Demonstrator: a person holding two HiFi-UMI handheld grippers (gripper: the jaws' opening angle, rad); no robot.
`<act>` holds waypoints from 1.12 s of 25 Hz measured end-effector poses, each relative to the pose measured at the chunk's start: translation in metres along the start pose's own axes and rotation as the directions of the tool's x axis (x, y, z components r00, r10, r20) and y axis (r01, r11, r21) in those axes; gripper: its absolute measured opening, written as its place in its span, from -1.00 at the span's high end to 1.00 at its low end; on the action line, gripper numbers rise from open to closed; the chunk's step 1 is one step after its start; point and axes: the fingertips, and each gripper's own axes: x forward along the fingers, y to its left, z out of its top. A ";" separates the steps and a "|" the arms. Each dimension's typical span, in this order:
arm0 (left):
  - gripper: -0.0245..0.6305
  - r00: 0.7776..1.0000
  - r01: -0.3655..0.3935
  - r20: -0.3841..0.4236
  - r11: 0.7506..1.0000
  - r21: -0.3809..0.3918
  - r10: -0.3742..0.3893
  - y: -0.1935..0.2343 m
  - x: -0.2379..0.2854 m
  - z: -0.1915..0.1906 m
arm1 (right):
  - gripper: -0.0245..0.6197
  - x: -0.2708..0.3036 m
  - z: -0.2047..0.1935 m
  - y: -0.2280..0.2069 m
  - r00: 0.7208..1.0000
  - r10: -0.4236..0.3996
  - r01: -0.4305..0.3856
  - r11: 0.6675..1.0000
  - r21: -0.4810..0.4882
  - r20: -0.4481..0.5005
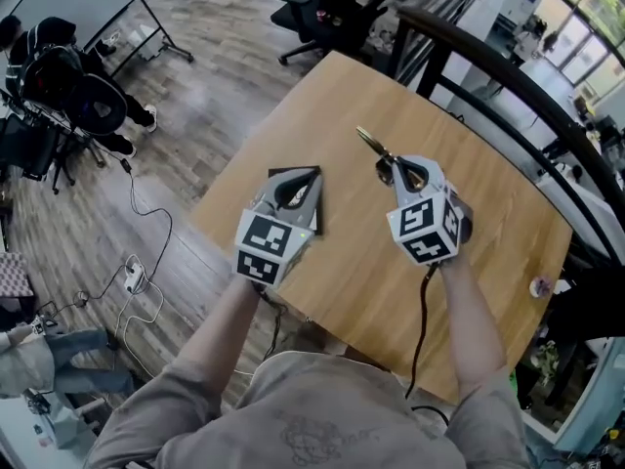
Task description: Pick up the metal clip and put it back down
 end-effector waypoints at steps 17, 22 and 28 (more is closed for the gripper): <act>0.93 0.983 -0.033 -0.183 0.987 -0.156 0.004 0.066 0.078 -0.117 | 0.88 0.177 -0.094 0.066 0.964 0.133 -0.155 0.985 -0.079 -0.230; 0.93 0.976 -0.023 -0.217 0.982 -0.185 -0.018 0.068 0.085 -0.140 | 0.88 0.204 -0.111 0.083 0.949 0.154 -0.185 0.979 -0.089 -0.276; 0.93 0.970 -0.028 -0.242 0.978 -0.205 -0.023 0.070 0.083 -0.157 | 0.88 0.217 -0.121 0.098 0.941 0.138 -0.187 0.973 -0.137 -0.308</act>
